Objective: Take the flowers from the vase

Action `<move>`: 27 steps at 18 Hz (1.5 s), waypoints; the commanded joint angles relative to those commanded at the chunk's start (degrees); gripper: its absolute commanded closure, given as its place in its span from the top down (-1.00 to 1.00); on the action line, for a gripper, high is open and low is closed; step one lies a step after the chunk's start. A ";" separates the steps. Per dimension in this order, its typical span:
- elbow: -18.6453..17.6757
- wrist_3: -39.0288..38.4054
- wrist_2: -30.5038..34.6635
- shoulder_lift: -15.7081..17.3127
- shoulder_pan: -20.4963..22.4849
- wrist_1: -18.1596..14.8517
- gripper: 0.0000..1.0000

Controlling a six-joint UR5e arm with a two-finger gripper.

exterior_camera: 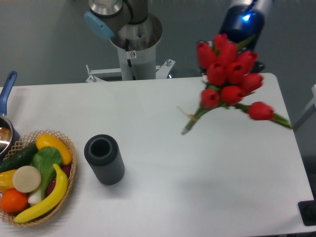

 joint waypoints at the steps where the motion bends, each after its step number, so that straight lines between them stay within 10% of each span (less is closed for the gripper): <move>1: -0.09 0.62 0.00 -0.44 0.18 0.09 -0.26; 27: -2.64 3.70 2.37 -1.76 -0.53 0.00 -0.26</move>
